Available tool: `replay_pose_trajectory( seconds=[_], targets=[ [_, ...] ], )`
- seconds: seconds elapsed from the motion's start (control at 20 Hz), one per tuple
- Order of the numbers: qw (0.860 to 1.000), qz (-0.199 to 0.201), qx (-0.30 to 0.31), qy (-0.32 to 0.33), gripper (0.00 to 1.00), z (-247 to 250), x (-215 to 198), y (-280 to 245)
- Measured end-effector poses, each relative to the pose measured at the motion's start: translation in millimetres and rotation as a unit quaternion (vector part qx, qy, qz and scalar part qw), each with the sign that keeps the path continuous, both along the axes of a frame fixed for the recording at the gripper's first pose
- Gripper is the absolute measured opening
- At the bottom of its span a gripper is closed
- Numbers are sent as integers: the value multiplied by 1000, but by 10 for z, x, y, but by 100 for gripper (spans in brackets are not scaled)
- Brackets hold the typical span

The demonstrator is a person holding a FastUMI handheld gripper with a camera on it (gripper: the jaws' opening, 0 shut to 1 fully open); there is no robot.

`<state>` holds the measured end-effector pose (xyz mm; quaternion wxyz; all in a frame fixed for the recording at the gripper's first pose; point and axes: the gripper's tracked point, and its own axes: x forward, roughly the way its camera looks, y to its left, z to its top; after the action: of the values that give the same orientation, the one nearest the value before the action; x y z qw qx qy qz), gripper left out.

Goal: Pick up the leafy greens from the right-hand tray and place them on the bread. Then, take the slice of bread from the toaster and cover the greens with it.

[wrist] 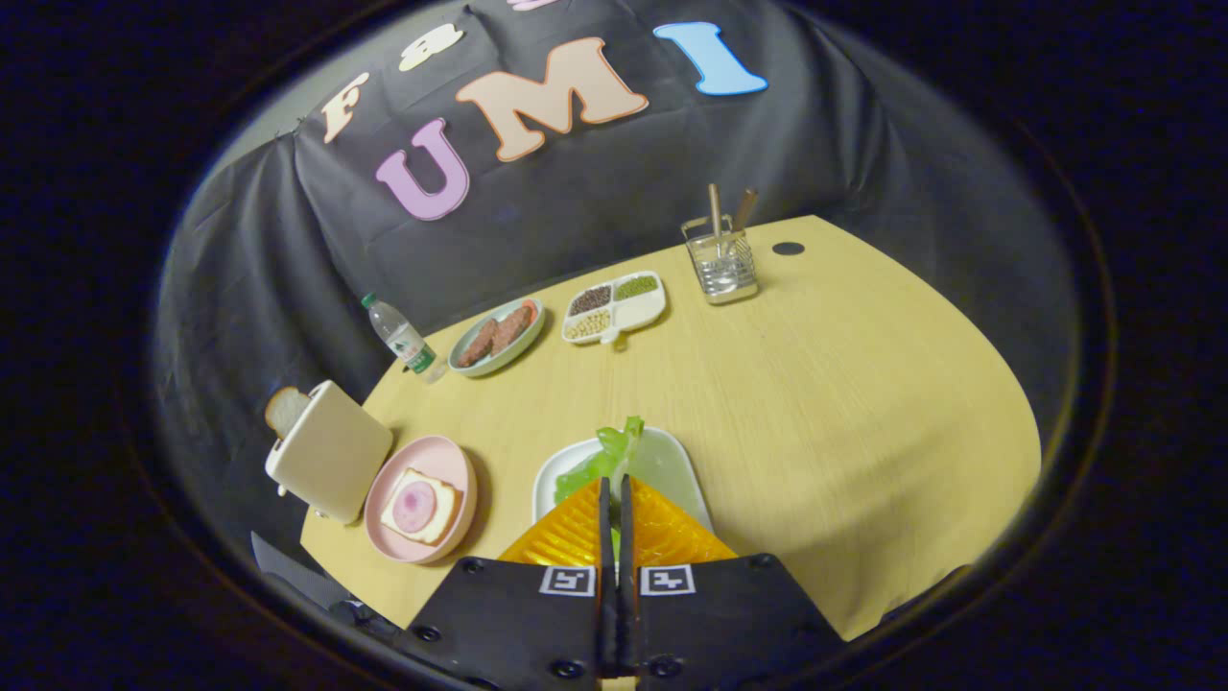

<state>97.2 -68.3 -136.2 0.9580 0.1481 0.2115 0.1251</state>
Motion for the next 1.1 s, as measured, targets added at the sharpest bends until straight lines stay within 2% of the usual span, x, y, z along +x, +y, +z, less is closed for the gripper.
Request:
replay_pose_trajectory(
  seconds=[0.35,0.6,1.1],
  targets=[
    [999,29,9,-44,3,558,-191,461],
    [996,59,34,-60,3,826,-418,1129],
    [990,124,50,-34,3,641,-682,2464]
  ],
)
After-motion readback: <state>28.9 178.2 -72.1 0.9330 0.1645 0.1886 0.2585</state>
